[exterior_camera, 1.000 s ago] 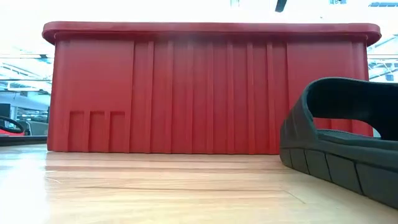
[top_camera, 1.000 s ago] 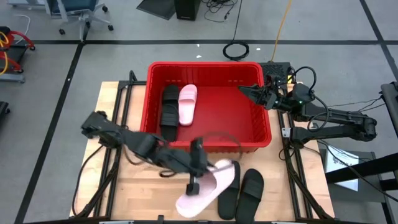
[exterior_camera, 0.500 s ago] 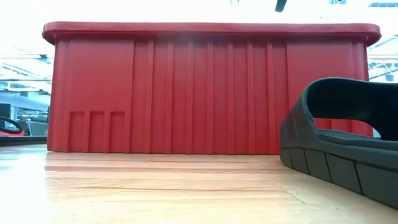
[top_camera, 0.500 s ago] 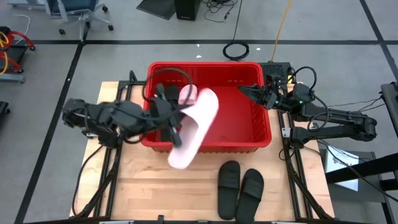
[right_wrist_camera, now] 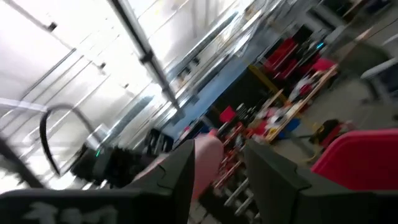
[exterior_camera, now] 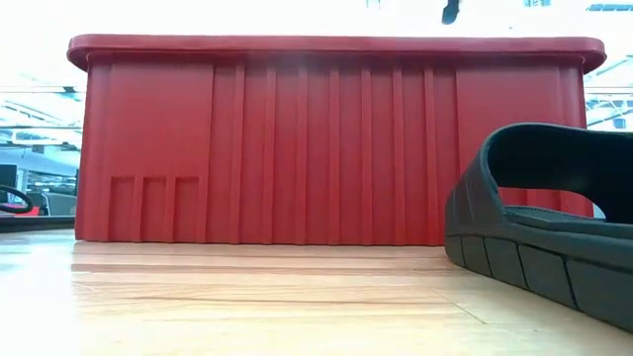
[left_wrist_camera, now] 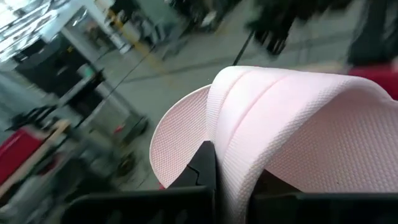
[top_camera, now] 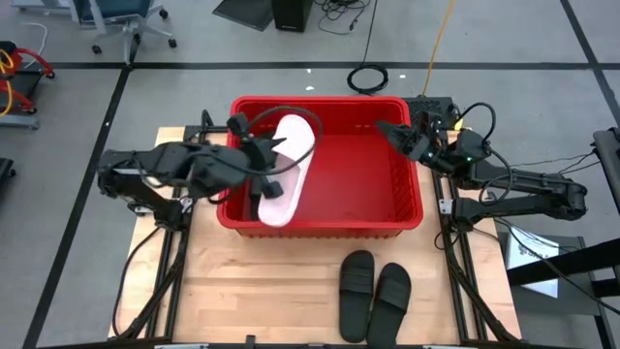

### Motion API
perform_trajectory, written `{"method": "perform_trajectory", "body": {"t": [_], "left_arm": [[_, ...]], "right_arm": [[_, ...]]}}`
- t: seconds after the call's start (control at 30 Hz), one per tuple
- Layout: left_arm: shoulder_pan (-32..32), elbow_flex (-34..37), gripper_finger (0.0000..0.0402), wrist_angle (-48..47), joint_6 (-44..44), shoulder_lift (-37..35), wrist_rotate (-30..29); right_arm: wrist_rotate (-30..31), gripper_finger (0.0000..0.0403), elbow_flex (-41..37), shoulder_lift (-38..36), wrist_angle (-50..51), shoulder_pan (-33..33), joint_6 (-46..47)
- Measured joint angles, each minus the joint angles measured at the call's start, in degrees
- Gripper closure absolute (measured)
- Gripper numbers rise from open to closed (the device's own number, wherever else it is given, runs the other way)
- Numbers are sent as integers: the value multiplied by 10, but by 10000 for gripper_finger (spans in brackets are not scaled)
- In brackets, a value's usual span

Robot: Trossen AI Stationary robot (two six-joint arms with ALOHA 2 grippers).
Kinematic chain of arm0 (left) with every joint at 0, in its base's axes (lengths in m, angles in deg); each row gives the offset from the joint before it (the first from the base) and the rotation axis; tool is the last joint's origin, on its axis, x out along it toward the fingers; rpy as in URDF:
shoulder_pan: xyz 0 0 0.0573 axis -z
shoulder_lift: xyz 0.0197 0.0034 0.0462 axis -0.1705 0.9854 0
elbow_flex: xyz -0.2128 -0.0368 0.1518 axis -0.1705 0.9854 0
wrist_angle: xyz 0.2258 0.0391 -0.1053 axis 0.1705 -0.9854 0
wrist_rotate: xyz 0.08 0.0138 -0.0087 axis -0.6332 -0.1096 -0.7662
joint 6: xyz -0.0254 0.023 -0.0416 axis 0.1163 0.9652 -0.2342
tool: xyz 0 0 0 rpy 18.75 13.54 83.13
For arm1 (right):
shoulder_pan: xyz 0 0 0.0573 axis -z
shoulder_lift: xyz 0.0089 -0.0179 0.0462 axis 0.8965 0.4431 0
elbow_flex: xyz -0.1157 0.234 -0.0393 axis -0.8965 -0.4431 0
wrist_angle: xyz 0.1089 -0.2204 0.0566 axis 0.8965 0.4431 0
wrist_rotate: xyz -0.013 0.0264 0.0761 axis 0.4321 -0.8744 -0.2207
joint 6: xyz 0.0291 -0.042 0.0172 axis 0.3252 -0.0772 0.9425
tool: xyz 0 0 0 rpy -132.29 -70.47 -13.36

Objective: Pick and place slides into bin
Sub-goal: Put the pink slide into the red bin

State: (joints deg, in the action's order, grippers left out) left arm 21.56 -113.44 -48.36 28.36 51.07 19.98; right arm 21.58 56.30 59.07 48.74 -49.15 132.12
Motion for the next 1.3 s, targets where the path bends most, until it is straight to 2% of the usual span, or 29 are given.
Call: {"method": "perform_trajectory", "body": {"t": [0.23, 0.47, 0.57, 0.73, 1.0, 1.3], "left_arm": [[-61, 1, 384, -51, 14, 18, -8], [-115, 7, 390, -75, 18, 55, 51], [-133, 38, 384, -73, 13, 66, 68], [-162, 134, 381, 4, -8, 69, 92], [-183, 291, 380, 149, -39, 68, 126], [-180, 420, 380, 189, -120, 68, 129]], "right_arm": [[79, 273, 0, 0, -15, 1, -16], [131, 273, 0, 0, -75, 5, -60], [129, 273, 0, 0, -99, 17, -70], [125, 273, 0, -7, -94, 43, -57], [20, 273, 0, -7, -69, 98, -11], [5, 273, 0, -7, -49, 102, -10]]}}
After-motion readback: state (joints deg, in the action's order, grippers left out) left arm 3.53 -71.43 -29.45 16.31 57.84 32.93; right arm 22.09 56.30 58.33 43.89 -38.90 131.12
